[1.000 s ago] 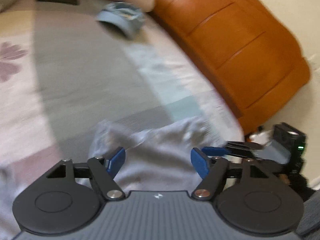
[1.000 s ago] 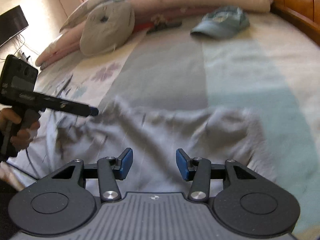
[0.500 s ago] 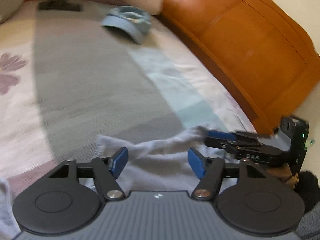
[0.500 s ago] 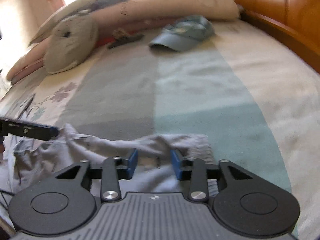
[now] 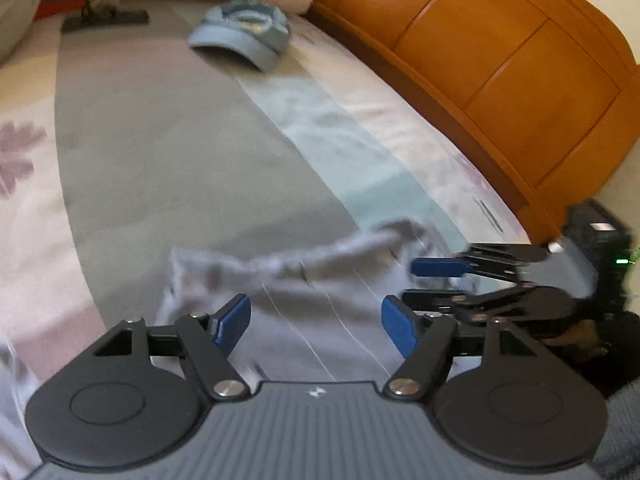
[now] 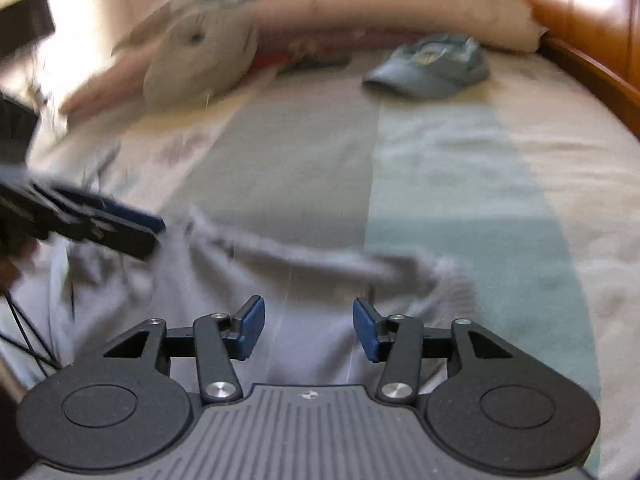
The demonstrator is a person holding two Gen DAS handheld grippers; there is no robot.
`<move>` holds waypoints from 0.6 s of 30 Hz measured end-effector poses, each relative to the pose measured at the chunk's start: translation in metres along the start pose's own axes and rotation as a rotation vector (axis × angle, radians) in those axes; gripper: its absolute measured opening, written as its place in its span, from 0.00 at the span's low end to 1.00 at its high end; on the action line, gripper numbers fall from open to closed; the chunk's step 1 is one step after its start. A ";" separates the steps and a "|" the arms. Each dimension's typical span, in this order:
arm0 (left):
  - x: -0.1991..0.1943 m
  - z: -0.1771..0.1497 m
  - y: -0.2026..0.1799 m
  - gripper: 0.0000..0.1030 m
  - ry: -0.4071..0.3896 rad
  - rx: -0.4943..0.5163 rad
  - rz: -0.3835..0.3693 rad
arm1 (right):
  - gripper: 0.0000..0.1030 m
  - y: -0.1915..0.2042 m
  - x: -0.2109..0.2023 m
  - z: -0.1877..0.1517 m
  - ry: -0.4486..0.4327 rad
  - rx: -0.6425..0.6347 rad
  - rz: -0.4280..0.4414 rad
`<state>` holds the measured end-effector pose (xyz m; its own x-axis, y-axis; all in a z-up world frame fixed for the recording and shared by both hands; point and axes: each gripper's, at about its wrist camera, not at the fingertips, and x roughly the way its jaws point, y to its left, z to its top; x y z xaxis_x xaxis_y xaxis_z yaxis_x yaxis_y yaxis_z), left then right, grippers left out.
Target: Fold clothes
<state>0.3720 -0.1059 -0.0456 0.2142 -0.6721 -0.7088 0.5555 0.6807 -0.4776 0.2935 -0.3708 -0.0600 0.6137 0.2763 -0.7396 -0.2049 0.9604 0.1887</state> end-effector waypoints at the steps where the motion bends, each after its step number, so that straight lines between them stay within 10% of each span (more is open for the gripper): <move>1: 0.003 -0.006 0.002 0.70 0.024 -0.032 0.000 | 0.53 0.001 0.005 -0.005 0.031 -0.013 -0.006; 7: 0.007 -0.022 0.008 0.71 0.029 -0.171 0.025 | 0.66 -0.004 0.008 -0.012 0.012 0.027 0.027; 18: -0.031 -0.024 -0.002 0.73 -0.035 -0.088 0.124 | 0.99 0.038 0.025 -0.009 0.081 -0.118 -0.065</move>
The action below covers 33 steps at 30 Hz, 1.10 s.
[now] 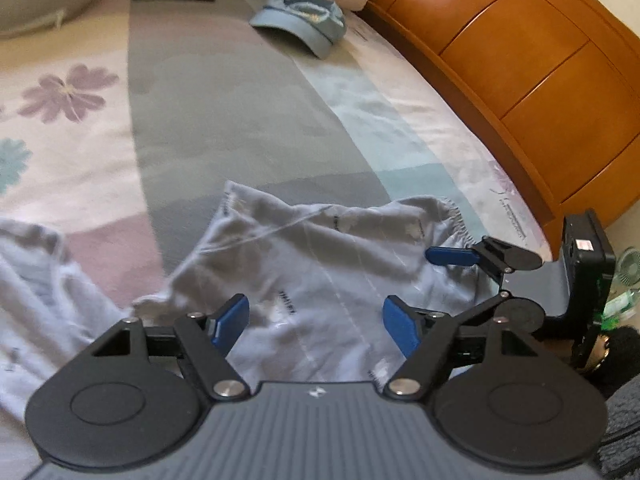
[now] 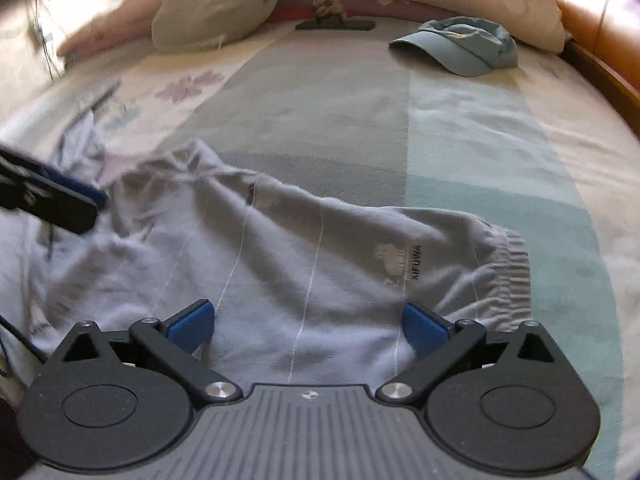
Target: Fold clothes
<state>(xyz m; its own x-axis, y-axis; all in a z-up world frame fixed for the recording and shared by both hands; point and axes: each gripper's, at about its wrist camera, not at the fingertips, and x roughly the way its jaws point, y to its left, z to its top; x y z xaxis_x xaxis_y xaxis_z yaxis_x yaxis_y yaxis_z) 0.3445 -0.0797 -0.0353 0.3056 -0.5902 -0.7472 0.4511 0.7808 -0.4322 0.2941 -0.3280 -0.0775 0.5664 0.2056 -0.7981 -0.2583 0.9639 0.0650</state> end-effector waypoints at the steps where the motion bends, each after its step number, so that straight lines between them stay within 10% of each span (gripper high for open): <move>1: -0.005 -0.001 0.001 0.74 -0.010 0.009 0.009 | 0.99 0.004 0.001 0.001 0.011 -0.012 -0.015; 19: -0.113 -0.075 0.090 0.79 -0.137 0.034 0.049 | 0.99 0.125 -0.057 -0.004 -0.060 0.043 -0.155; 33: -0.098 -0.089 0.124 0.79 -0.073 -0.089 -0.004 | 0.99 0.176 -0.075 -0.025 -0.035 0.054 -0.193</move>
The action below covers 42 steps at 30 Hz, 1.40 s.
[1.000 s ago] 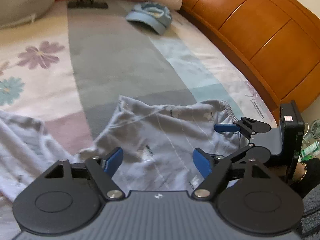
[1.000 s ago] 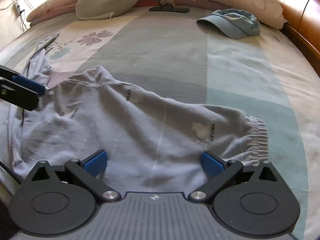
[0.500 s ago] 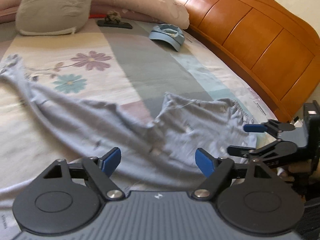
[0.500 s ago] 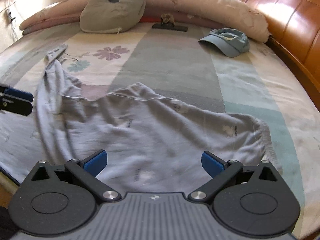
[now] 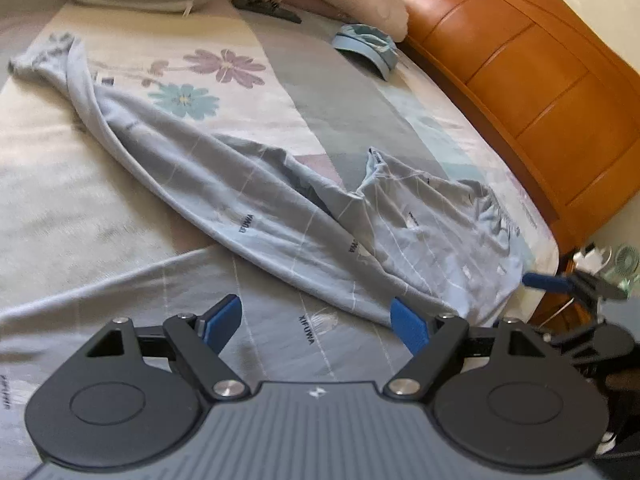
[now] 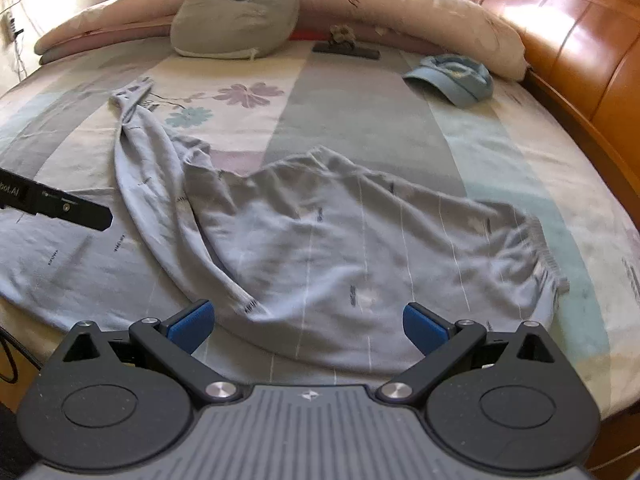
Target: Fold clothes
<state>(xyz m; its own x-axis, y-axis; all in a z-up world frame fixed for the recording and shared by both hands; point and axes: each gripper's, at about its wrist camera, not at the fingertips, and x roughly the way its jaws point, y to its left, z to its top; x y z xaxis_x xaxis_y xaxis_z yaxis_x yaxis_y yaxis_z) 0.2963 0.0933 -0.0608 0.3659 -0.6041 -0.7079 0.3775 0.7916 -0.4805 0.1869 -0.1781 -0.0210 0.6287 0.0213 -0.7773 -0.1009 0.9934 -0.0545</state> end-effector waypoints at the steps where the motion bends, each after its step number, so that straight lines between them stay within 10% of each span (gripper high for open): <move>1: 0.003 0.000 0.001 0.79 -0.006 -0.015 -0.006 | 0.99 -0.003 0.000 -0.002 0.002 0.006 0.001; 24: 0.024 -0.011 0.057 0.79 -0.393 -0.670 -0.134 | 0.99 -0.105 0.053 0.023 -0.028 0.079 0.224; 39: 0.043 0.019 0.056 0.78 -0.292 -0.589 -0.129 | 0.99 -0.101 0.043 0.014 -0.037 0.120 0.212; 42: 0.039 0.018 0.068 0.61 -0.330 -0.635 -0.108 | 0.99 -0.098 0.043 0.015 -0.038 0.113 0.204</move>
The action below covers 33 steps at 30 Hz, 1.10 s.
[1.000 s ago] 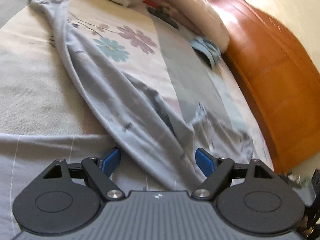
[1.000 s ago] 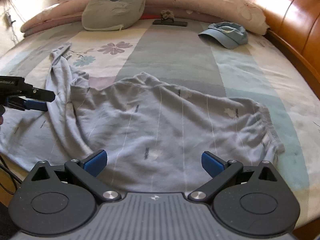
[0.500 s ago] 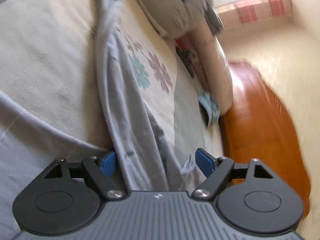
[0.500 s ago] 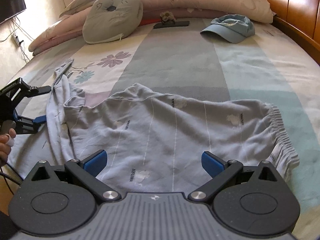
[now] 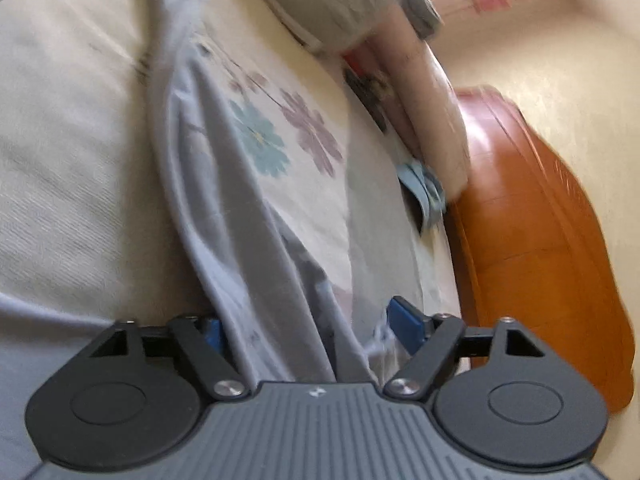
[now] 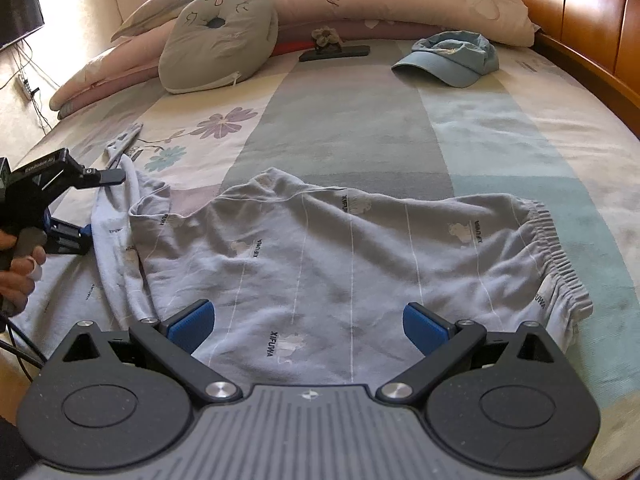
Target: Fold clothes
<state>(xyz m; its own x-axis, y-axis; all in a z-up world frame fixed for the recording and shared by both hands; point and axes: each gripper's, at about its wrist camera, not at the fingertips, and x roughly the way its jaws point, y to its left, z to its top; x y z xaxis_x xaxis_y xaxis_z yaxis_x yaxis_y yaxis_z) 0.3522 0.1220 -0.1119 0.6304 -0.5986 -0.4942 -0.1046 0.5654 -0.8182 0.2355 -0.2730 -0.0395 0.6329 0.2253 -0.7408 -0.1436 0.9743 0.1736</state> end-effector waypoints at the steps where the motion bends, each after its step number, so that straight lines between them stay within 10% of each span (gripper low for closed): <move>1: -0.003 0.004 0.006 0.57 -0.028 -0.027 0.012 | 0.99 0.001 0.000 0.000 -0.001 -0.005 -0.003; 7: 0.000 0.006 0.016 0.38 -0.060 -0.015 0.046 | 0.99 0.001 0.001 -0.002 0.007 0.001 -0.003; 10: -0.002 0.003 0.023 0.08 -0.068 -0.025 0.080 | 0.99 0.002 0.004 -0.003 0.010 0.002 0.002; 33: -0.112 -0.043 -0.059 0.00 -0.252 0.161 0.220 | 0.99 -0.005 0.013 0.004 0.027 -0.069 0.053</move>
<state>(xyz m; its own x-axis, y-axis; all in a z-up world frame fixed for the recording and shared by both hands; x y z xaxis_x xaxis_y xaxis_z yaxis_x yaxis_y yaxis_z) 0.2549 0.1313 -0.0205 0.7781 -0.3060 -0.5486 -0.1484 0.7591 -0.6338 0.2473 -0.2744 -0.0476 0.6023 0.2755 -0.7492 -0.2290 0.9587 0.1685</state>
